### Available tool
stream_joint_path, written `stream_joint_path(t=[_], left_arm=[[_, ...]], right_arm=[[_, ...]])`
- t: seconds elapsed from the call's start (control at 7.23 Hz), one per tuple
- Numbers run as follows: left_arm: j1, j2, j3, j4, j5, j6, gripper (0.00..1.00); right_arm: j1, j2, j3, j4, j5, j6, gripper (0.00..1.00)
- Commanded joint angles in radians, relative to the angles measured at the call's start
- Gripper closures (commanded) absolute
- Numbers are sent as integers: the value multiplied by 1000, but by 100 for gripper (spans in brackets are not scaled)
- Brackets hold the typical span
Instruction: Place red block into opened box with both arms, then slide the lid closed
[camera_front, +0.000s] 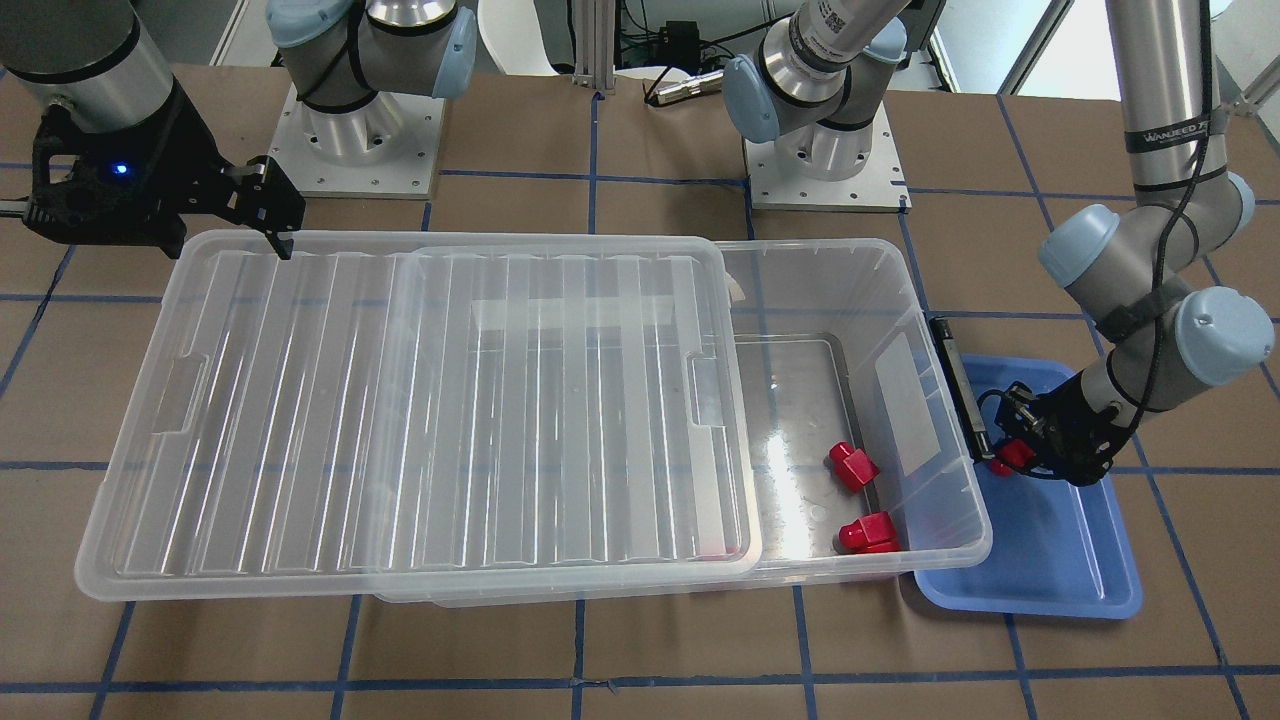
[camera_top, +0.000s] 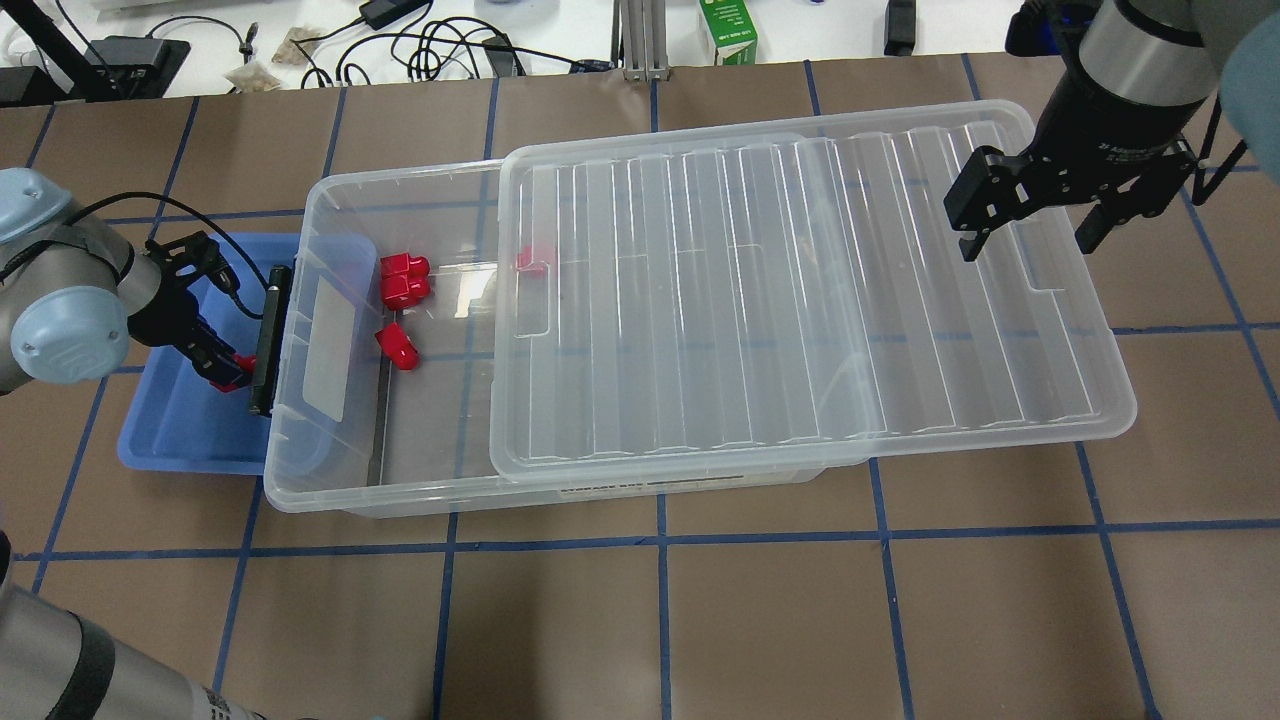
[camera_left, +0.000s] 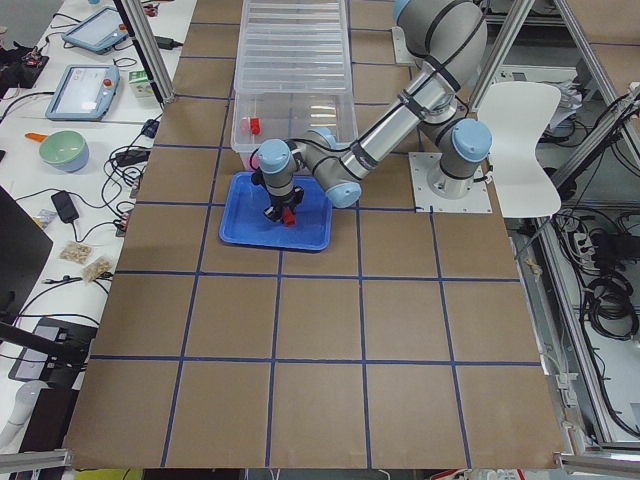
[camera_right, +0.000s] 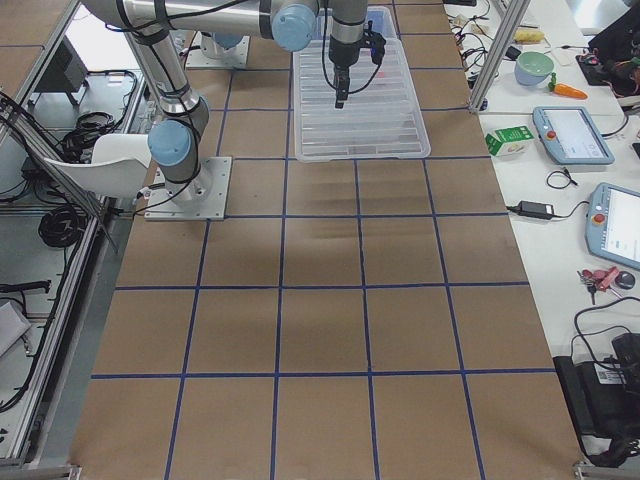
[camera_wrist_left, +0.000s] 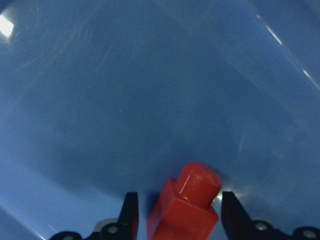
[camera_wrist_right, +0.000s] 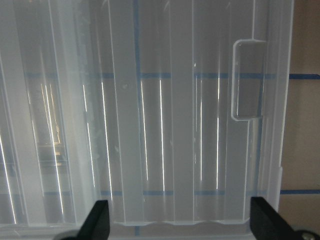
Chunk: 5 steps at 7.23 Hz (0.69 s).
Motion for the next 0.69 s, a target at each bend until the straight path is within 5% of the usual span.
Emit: stream_joint_path(t=[0.0,0.28,0.55], left_arm=[[0,15,6,-1,6,-8,100],[2,55,14,-59,6,-13,100],[-3,146,110,-293,6,-95,100]], right_arm=[[-1,-1,0,-5,2,0,0],[0,-1,0,-3,4,0,0],[0,-1,0,-5,4,-2,0]])
